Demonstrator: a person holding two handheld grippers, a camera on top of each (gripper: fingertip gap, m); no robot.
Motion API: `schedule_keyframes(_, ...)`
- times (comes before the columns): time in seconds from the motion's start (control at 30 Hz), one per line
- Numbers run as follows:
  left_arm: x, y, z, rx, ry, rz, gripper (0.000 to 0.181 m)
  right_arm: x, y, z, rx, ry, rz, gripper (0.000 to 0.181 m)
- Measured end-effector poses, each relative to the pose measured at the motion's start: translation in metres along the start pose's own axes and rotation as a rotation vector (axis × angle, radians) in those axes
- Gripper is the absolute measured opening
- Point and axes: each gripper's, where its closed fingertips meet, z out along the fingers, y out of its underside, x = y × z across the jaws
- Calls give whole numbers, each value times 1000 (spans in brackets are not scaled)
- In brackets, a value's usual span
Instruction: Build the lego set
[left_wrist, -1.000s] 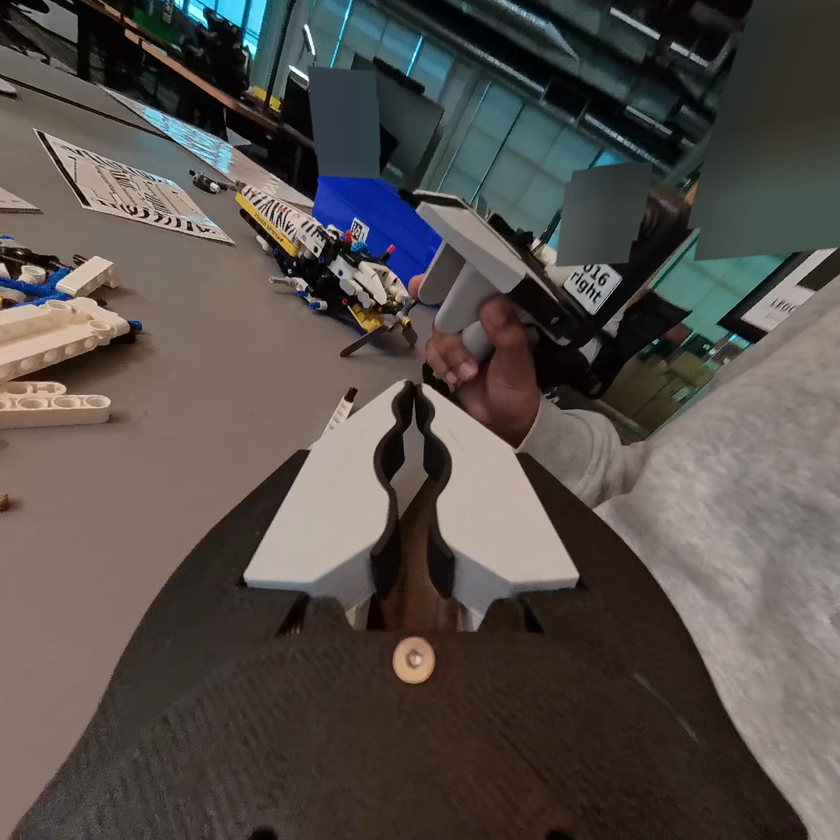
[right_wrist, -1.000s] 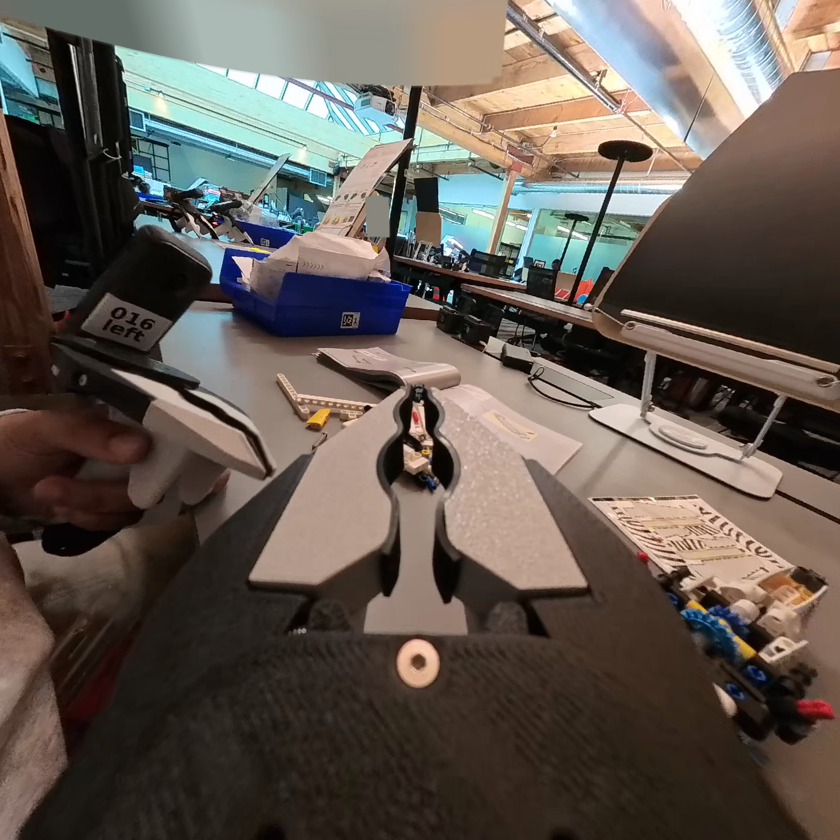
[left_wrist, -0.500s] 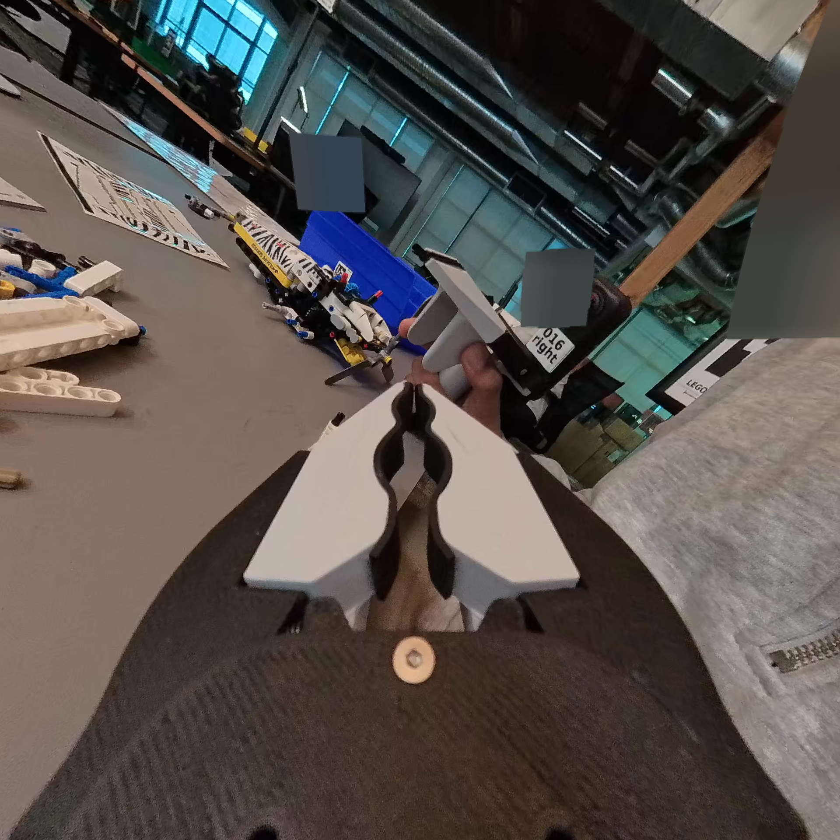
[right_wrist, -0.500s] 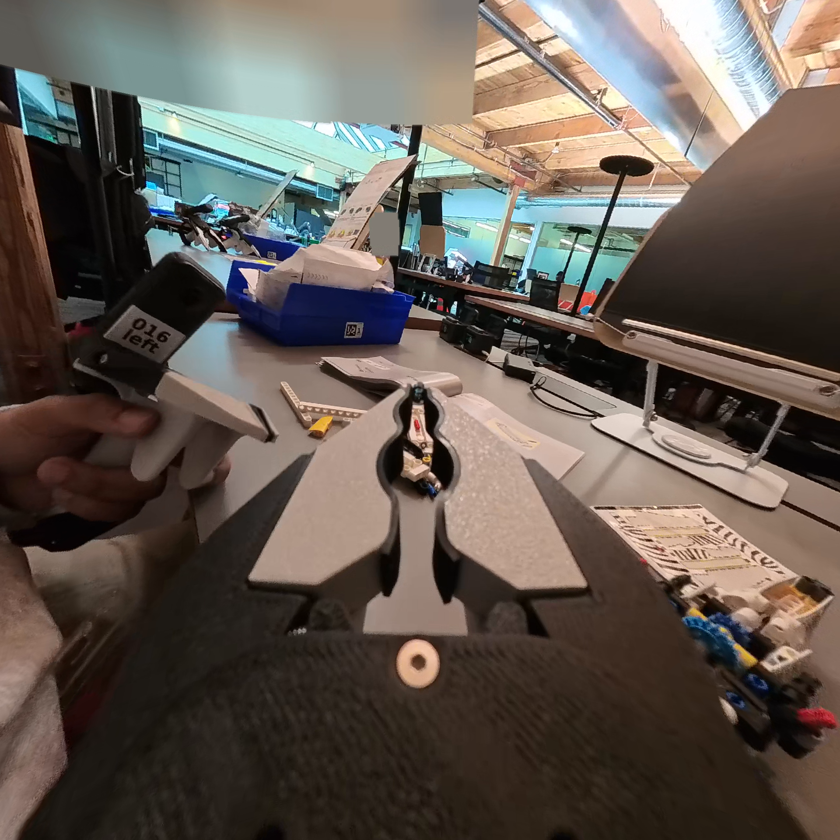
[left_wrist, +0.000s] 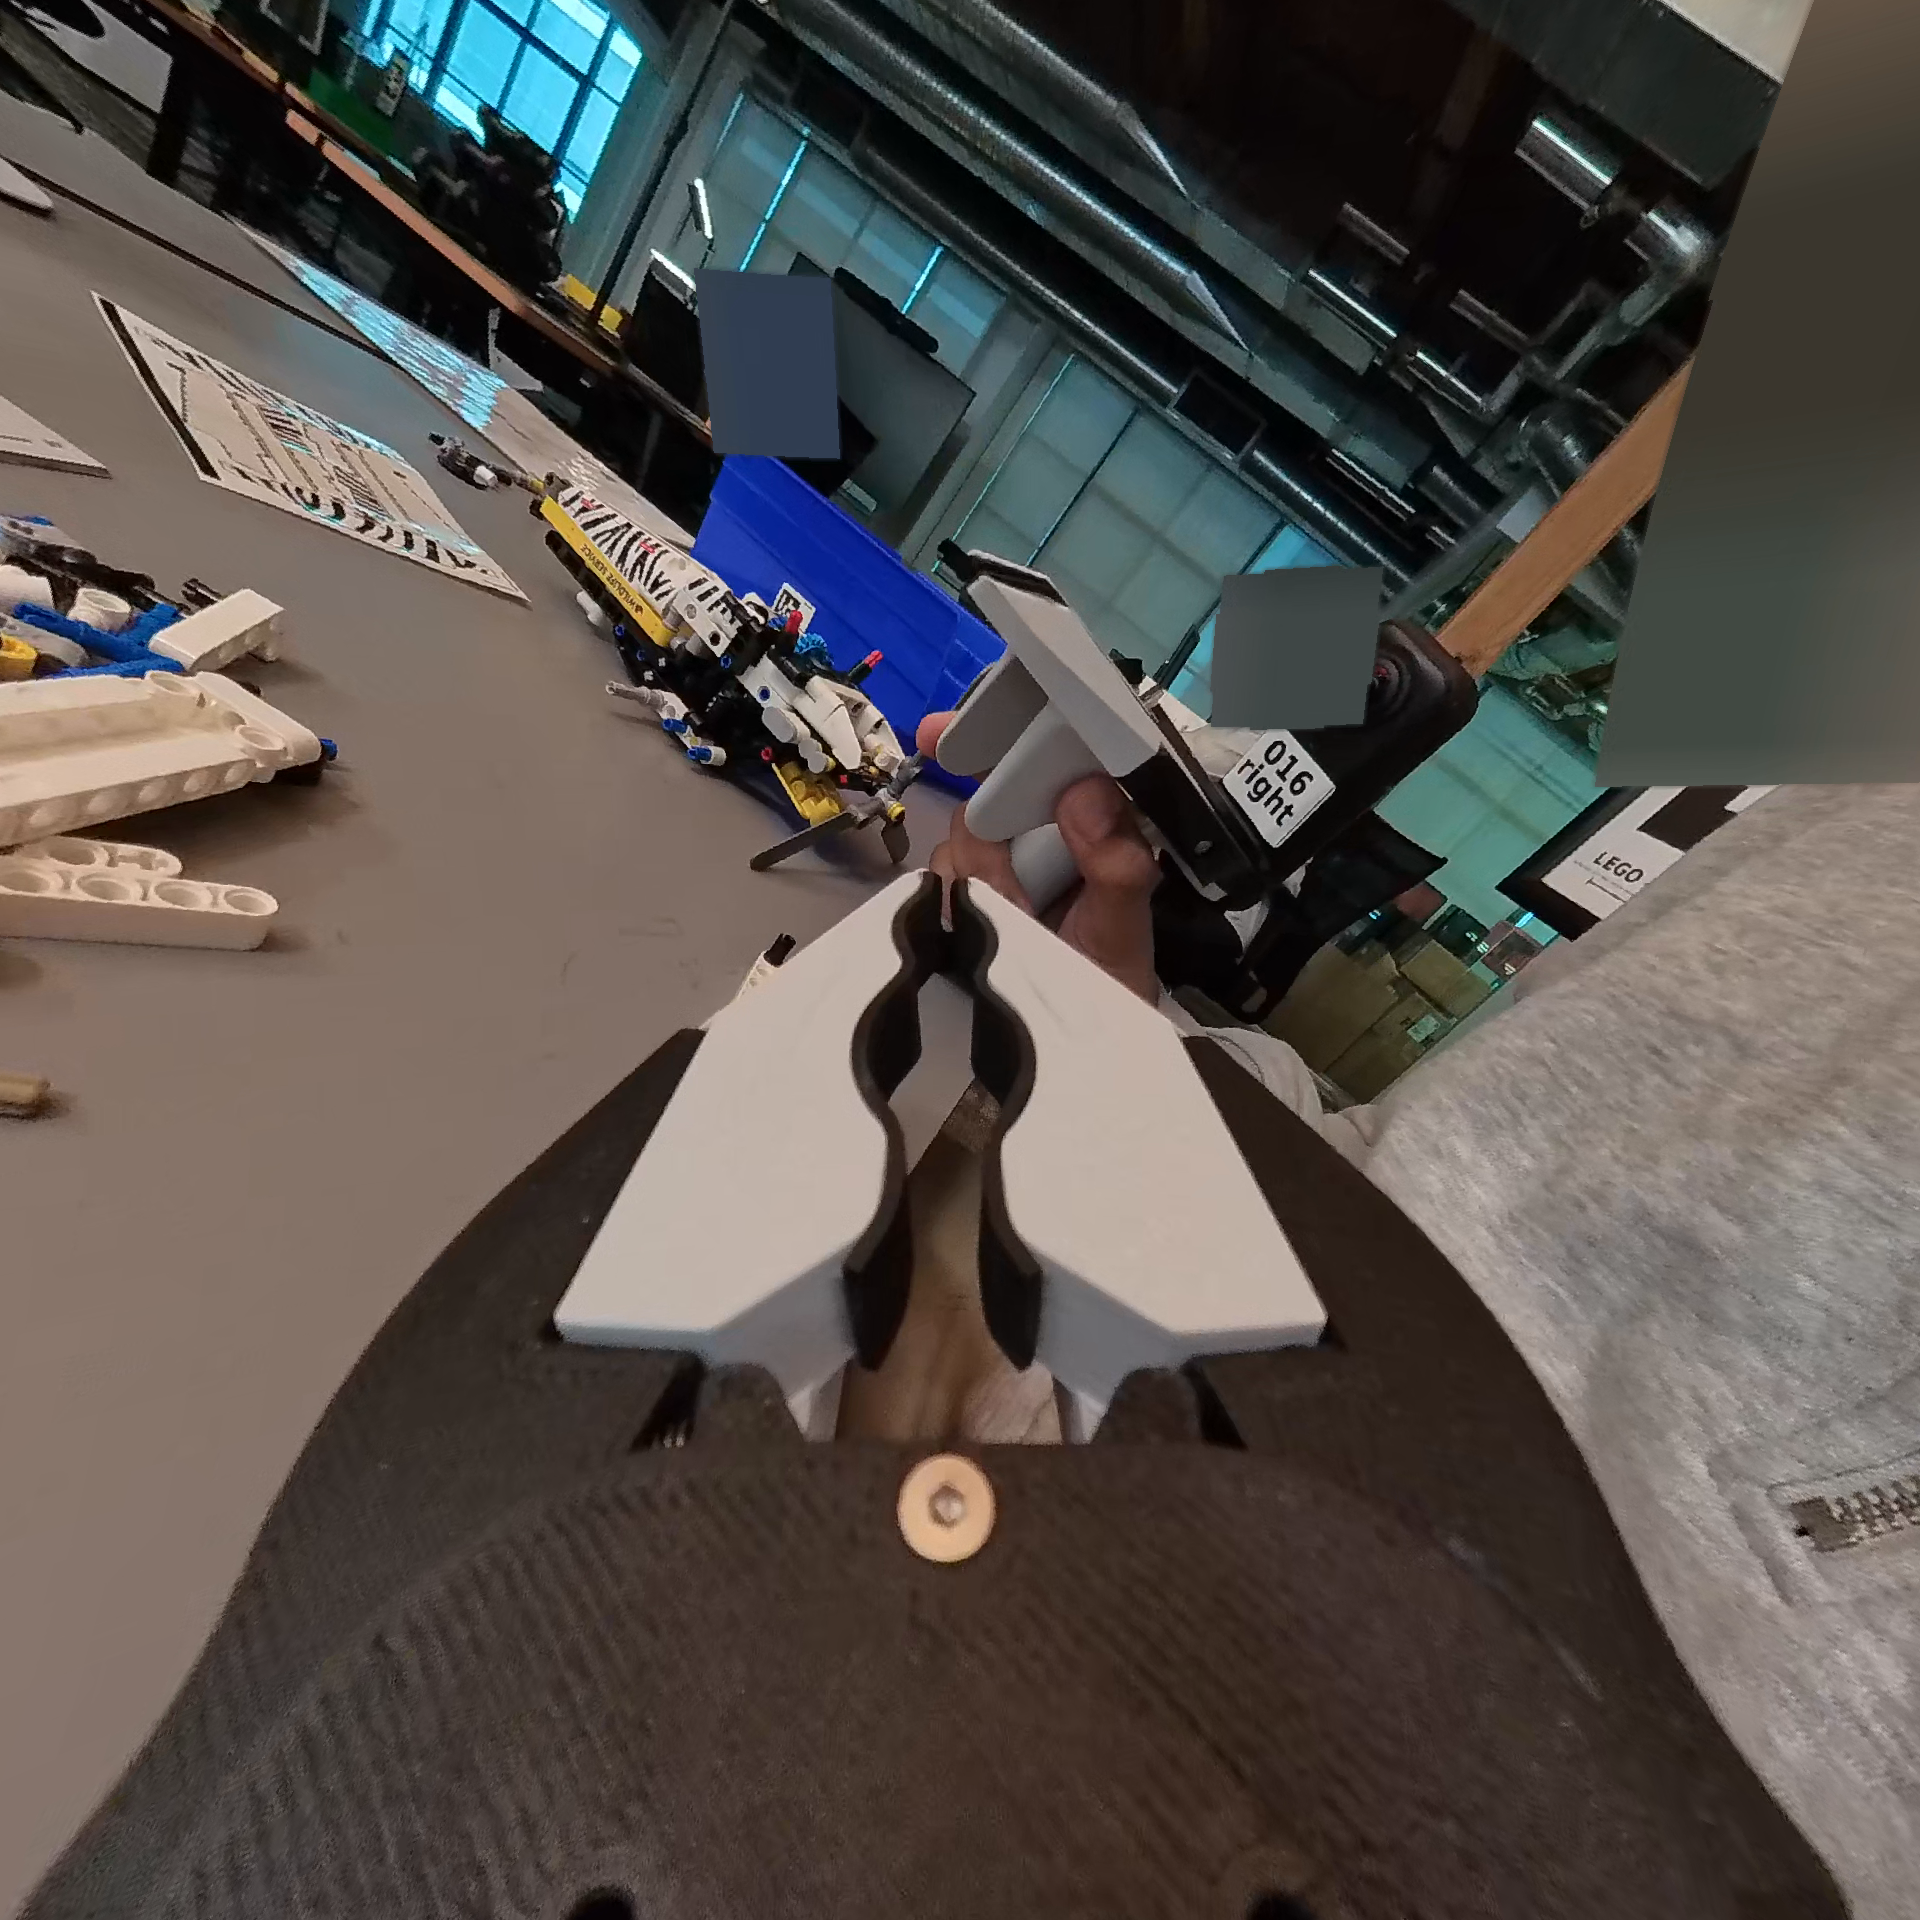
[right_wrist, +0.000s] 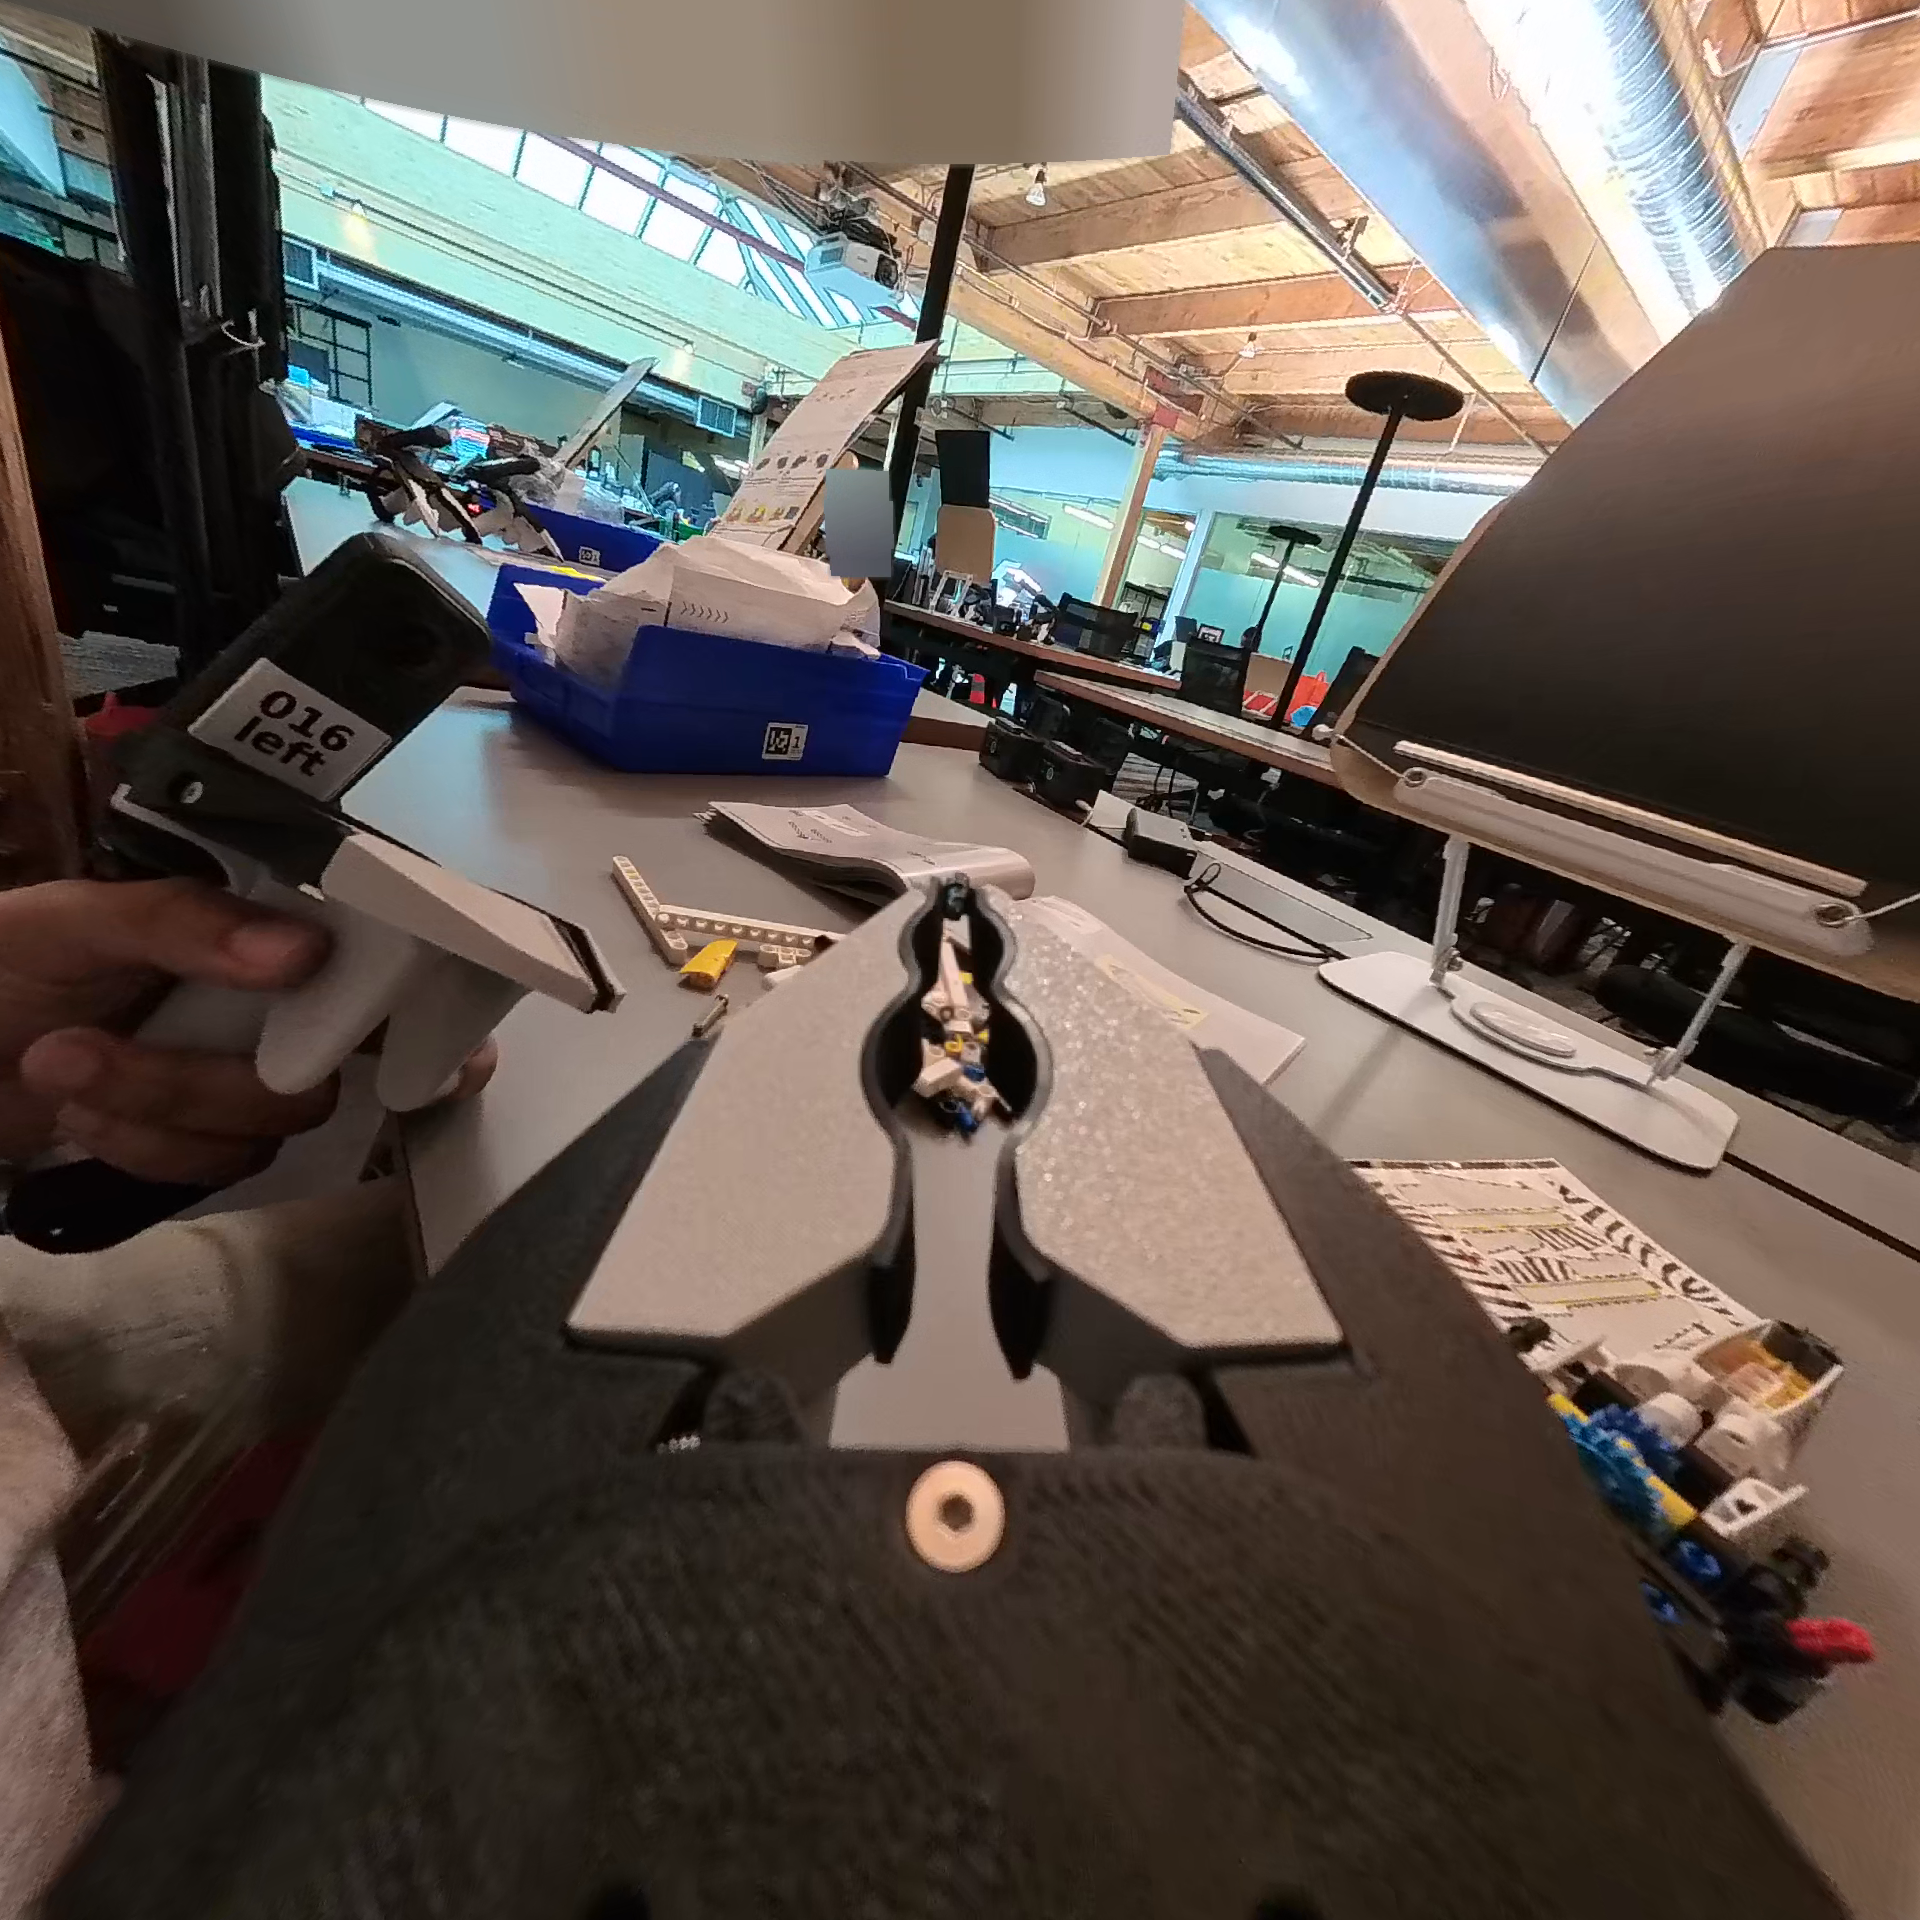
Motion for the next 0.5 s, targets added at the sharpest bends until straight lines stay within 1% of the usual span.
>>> schedule_keyframes(0.07, -1, 1, 1, -6, -6, 7, 0, 0, 2, 2, -19, -3, 2, 1)
schedule_keyframes(0.13, -1, 2, 1, -15, -18, 21, 0, -3, 13, 10, -110, -22, 23, 1)
schedule_keyframes(0.2, -2, 1, 0, -19, -36, 39, 1, -14, 27, 19, -262, -86, 108, 2)
schedule_keyframes(0.27, -3, -1, -1, -17, -52, 49, 2, -20, 31, 24, -380, -126, 156, 2)
schedule_keyframes(0.33, -6, -4, -4, -6, -74, 46, 1, -24, 32, 23, -498, -174, 135, 2)
schedule_keyframes(0.4, -12, -9, -9, 13, -107, 25, 0, -29, 38, 17, -669, -258, 94, 3)
schedule_keyframes(0.5, -18, -32, -26, 125, -118, -21, 0, -32, 52, 4, -937, -352, 13, 2)
